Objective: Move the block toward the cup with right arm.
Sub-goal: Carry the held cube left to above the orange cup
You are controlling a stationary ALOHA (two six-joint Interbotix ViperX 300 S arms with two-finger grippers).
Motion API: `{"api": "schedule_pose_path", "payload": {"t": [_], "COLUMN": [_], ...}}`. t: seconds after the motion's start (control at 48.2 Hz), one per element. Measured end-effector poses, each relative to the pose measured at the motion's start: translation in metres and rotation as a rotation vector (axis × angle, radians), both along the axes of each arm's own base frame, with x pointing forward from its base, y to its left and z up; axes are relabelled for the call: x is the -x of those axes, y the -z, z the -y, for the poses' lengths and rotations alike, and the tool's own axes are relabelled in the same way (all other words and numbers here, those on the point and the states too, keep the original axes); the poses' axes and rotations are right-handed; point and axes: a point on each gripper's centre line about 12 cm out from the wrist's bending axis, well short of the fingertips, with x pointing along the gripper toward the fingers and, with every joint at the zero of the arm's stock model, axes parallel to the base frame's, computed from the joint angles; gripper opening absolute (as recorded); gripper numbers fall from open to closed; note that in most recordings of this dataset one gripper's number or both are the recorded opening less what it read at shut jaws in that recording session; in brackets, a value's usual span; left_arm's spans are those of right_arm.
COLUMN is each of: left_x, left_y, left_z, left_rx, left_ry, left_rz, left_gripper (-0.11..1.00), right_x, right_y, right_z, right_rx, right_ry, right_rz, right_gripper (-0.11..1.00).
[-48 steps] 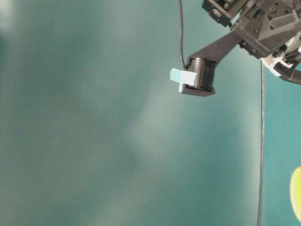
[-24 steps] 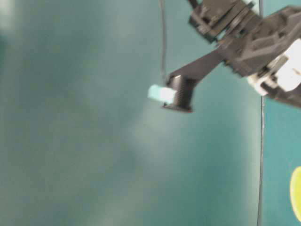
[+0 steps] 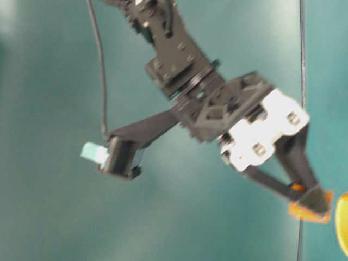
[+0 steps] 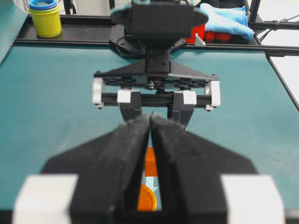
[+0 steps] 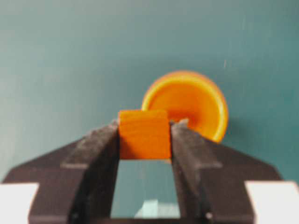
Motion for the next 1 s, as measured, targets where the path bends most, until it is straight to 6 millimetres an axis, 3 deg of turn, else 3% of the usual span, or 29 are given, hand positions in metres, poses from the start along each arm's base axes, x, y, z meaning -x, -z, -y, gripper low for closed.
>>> {"api": "schedule_pose_path", "payload": {"t": [0.352, 0.995], "left_x": [0.0, 0.0], "left_y": [0.0, 0.0], "left_z": [0.0, 0.0], "left_rx": [0.0, 0.0], "left_ry": [0.0, 0.0], "left_rz": [-0.002, -0.002], "left_gripper": [0.11, 0.11], "right_x": [-0.02, -0.023], "right_y": [-0.01, -0.008], "right_z": [0.028, 0.029], "right_rx": [0.004, 0.001], "right_ry": [0.057, 0.062], "right_rz": [0.037, -0.005], "right_gripper": [0.4, 0.4]}}
